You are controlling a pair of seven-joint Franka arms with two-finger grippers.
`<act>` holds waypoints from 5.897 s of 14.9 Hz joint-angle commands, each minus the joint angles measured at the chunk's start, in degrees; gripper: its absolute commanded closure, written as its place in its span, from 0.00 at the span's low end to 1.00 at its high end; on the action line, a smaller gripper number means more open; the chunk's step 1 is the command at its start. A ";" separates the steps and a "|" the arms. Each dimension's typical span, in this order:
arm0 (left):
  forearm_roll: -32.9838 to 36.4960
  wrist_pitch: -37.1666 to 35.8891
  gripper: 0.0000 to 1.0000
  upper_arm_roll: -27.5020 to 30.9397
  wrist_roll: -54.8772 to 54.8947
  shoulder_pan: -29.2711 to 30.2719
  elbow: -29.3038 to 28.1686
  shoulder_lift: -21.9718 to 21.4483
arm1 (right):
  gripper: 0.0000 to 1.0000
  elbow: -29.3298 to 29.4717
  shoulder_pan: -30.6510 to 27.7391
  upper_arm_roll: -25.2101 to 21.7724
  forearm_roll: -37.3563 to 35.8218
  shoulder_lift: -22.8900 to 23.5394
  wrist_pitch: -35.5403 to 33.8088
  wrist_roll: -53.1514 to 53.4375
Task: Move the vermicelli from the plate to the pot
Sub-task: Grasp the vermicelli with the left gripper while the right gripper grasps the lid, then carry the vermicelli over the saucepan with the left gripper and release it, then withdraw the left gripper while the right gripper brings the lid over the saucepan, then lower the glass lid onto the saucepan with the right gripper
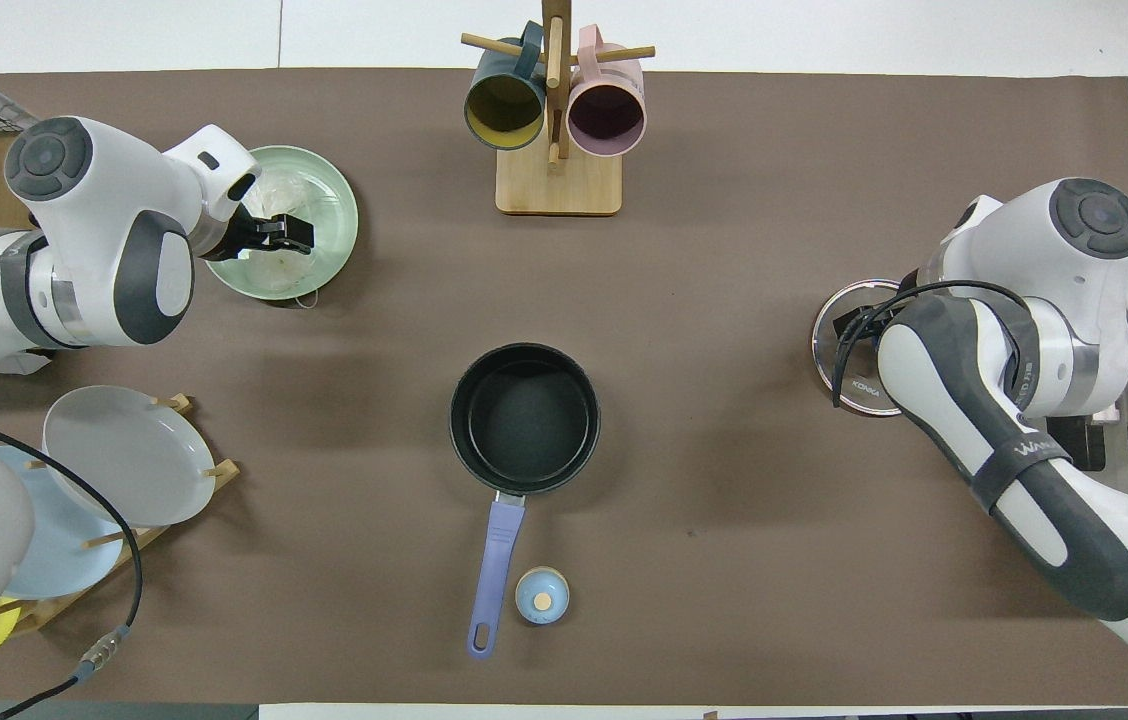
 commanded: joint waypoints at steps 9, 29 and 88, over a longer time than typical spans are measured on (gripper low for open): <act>1.43 0.73 1.00 0.55 2.08 -1.30 0.46 -0.47 | 0.05 -2.99 -1.41 0.04 -1.68 -1.89 0.51 -9.41; -10.44 -26.81 1.00 -2.79 -24.89 -20.96 -4.67 -24.18 | 0.95 12.39 -0.62 0.57 -0.45 -6.97 -20.75 -4.05; 3.71 -50.07 0.00 0.11 -1.08 0.19 11.28 -27.45 | 1.00 22.50 34.18 6.72 -2.65 7.78 -13.29 58.09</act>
